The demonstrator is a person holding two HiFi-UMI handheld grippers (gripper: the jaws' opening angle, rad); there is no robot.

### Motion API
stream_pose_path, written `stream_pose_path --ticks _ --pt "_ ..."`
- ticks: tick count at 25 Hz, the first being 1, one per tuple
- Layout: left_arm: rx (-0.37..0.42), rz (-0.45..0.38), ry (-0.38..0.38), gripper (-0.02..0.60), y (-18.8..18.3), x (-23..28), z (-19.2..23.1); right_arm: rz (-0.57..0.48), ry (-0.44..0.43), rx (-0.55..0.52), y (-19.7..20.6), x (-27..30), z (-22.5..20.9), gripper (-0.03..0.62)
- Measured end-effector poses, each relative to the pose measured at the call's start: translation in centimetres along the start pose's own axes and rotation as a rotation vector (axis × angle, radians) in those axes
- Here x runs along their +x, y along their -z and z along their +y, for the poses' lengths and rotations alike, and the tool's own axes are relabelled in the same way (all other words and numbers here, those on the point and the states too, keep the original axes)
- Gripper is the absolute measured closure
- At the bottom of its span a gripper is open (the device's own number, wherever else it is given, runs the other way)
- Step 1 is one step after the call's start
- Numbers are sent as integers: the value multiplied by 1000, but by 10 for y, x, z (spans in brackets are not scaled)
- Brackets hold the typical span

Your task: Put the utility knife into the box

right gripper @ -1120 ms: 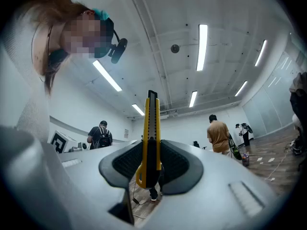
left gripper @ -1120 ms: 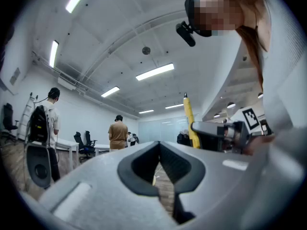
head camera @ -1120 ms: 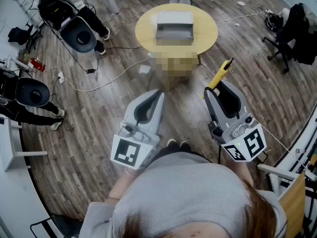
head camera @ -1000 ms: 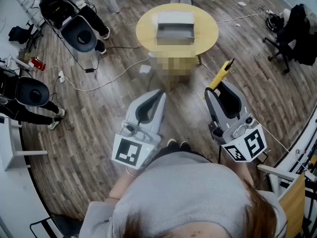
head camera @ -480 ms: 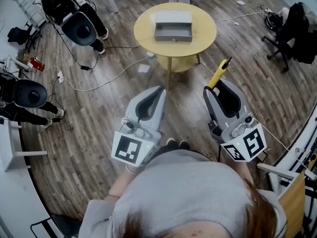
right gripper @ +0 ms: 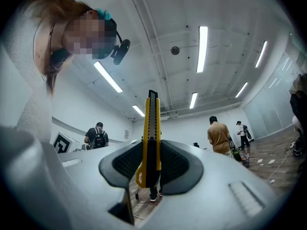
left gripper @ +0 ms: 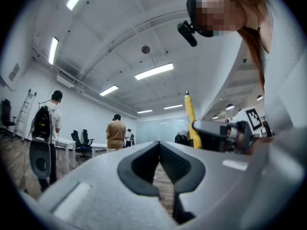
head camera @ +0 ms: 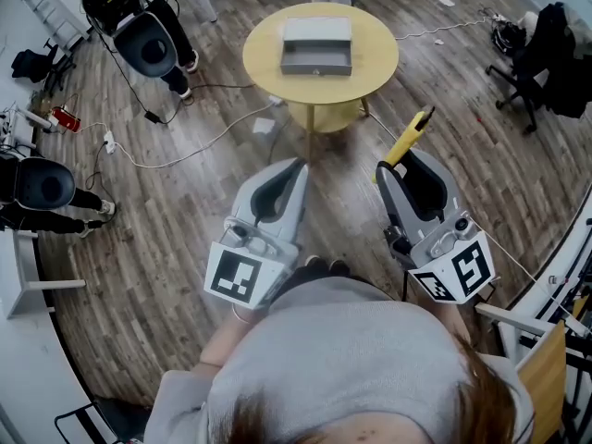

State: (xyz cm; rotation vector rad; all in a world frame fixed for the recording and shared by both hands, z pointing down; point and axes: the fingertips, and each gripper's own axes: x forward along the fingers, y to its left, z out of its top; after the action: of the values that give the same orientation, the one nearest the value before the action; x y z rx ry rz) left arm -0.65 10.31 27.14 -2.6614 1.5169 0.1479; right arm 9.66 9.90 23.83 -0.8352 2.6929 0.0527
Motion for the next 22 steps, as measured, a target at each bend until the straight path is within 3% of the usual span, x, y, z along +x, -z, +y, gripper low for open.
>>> stream_pose_path --ticks 11,22 --pt "-9 23 -24 584 16 9 -19 14 -48 24 4 -17 -12 474" --pt "1 5 -28 584 22 47 18 74 -39 7 32 17 -46 474"
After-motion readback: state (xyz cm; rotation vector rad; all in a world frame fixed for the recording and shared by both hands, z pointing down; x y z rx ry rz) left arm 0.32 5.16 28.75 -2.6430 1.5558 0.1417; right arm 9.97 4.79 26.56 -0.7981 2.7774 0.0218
